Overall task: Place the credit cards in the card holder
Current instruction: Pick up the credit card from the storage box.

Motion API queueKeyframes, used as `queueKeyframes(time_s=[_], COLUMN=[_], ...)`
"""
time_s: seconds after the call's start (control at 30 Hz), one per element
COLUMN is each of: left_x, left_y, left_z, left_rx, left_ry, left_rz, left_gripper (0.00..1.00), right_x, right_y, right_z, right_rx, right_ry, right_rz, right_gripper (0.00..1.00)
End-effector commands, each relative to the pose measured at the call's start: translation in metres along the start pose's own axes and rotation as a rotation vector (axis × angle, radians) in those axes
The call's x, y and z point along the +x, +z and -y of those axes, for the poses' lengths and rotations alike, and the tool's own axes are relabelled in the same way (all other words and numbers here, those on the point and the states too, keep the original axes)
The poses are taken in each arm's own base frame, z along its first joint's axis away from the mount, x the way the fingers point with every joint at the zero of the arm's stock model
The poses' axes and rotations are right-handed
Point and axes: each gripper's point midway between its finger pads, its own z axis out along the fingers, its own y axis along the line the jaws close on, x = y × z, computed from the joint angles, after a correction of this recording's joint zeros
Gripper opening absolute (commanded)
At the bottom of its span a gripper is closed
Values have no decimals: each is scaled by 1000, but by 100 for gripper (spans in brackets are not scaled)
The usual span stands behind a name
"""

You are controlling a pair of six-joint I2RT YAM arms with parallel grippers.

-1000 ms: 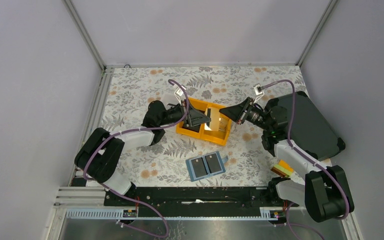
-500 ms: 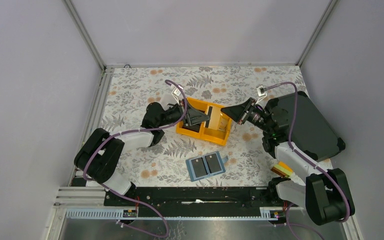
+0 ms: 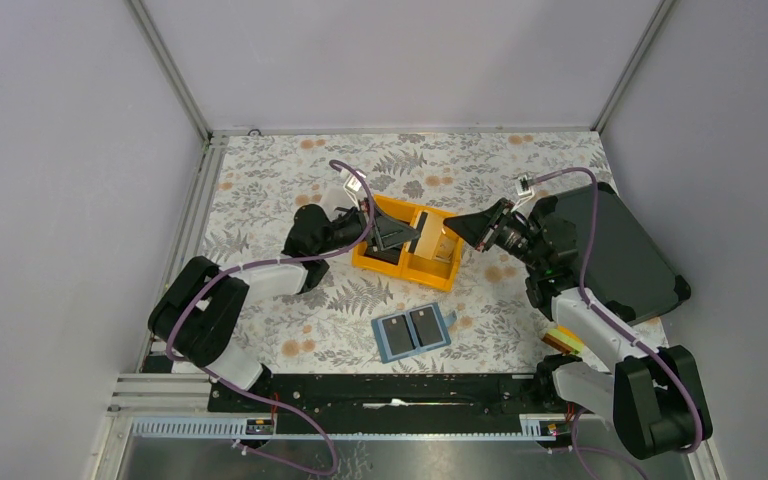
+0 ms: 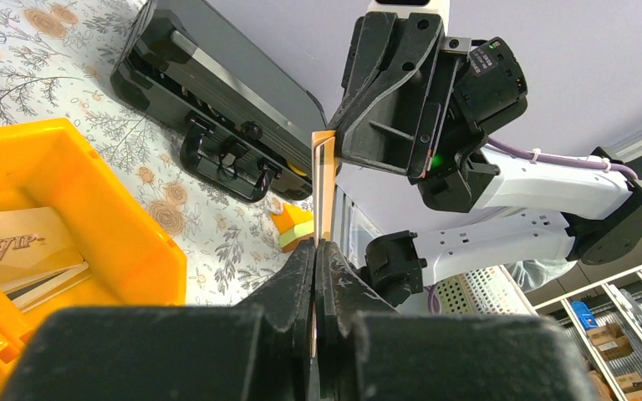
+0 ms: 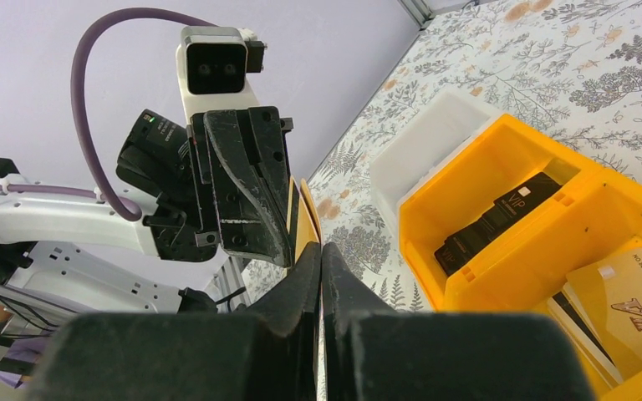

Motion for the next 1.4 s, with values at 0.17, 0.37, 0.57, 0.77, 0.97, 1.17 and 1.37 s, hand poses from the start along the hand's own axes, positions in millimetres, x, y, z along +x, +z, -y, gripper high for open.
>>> queueKeyframes(time_s=[0.17, 0.37, 0.57, 0.77, 0.97, 1.17, 1.37], left_x=[-14, -13, -19, -23, -22, -26, -30], left_y=[-6, -7, -12, -13, -14, -16, -30], left_z=[-13, -18, -22, -21, -22, -42, -58], left_rx=[-29, -47, -76, -71, -72, -190, -347], left_ry=[57, 60, 60, 58, 62, 69, 107], left_rz=[37, 4, 25, 39, 35, 63, 95], left_gripper=[0, 0, 0, 0, 0, 0, 0], right_x=[-43, -42, -44, -43, -42, -44, -43], right_y=[-3, 5, 2, 0, 0, -4, -12], right_z=[13, 11, 19, 25, 28, 42, 52], right_rx=[69, 27, 36, 42, 35, 120, 227], right_ry=[-117, -144, -152, -155, -145, -159, -176], right_rz=[152, 67, 46, 35, 30, 45, 7], right_gripper=[0, 0, 0, 0, 0, 0, 0])
